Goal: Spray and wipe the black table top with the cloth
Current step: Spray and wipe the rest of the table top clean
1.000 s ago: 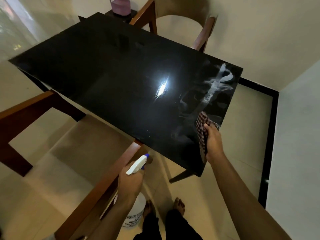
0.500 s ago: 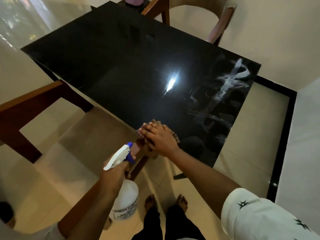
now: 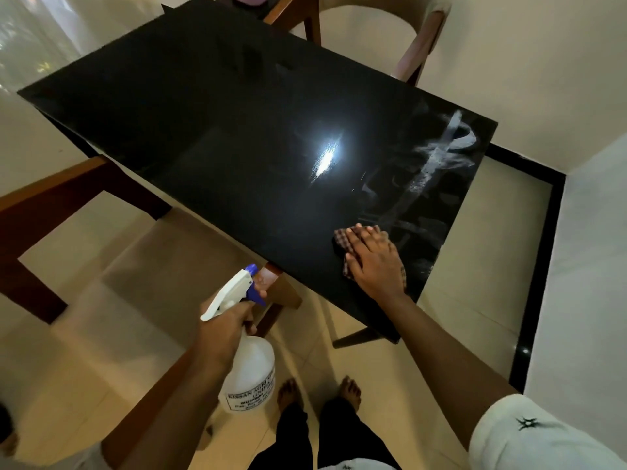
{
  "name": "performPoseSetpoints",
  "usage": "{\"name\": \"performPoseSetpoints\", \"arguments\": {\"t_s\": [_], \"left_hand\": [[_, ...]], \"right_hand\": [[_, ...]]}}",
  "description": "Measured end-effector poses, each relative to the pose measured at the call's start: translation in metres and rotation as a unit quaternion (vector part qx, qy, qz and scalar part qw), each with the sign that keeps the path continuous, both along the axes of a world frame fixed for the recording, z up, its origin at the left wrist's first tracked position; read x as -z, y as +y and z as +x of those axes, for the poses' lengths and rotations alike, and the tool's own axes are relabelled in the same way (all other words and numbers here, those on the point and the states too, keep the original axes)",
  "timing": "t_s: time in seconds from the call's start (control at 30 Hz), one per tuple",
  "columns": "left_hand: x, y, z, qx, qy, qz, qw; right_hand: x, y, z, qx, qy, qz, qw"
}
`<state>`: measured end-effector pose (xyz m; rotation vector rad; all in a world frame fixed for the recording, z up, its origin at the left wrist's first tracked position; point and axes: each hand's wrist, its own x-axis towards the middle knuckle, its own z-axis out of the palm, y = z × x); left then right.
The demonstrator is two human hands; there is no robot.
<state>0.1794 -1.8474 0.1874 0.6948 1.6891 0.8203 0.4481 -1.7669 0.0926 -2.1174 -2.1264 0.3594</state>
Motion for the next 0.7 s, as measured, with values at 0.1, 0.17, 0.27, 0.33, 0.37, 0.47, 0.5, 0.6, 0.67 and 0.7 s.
{"name": "performPoseSetpoints", "arguments": {"t_s": [0.1, 0.17, 0.27, 0.33, 0.37, 0.47, 0.5, 0.6, 0.67, 0.7], "left_hand": [[-0.003, 0.003, 0.001, -0.008, -0.007, 0.017, 1.000], [-0.004, 0.006, 0.002, -0.013, -0.010, 0.023, 1.000], [-0.004, 0.013, 0.003, -0.017, -0.005, 0.032, 0.999], [-0.006, 0.017, 0.005, -0.010, -0.013, 0.040, 0.999], [-0.007, 0.018, 0.006, -0.010, -0.016, 0.042, 0.999], [-0.008, 0.020, 0.009, -0.022, -0.017, 0.040, 0.999], [-0.007, 0.019, 0.011, -0.015, -0.014, 0.043, 0.999], [-0.006, 0.018, 0.017, -0.002, -0.016, 0.049, 0.999], [-0.009, 0.017, 0.024, 0.009, -0.010, 0.055, 0.998], [-0.011, 0.016, 0.027, 0.010, -0.013, 0.054, 0.998]], "right_hand": [[0.001, -0.024, -0.031, -0.047, 0.000, 0.016, 0.999], [0.007, -0.042, -0.049, -0.118, -0.012, 0.007, 0.993], [0.012, -0.047, -0.048, -0.191, -0.032, 0.001, 0.981], [0.013, -0.040, -0.032, -0.198, -0.030, -0.010, 0.980], [0.014, -0.036, -0.022, -0.180, -0.026, -0.015, 0.983], [0.012, -0.025, 0.016, -0.057, -0.022, -0.002, 0.998], [0.010, -0.022, 0.026, -0.013, -0.025, -0.001, 1.000], [0.006, -0.021, 0.023, 0.070, -0.021, -0.007, 0.997], [0.005, -0.031, -0.003, 0.061, 0.005, 0.008, 0.998], [0.005, -0.038, -0.020, 0.033, 0.011, 0.011, 0.999]]}}
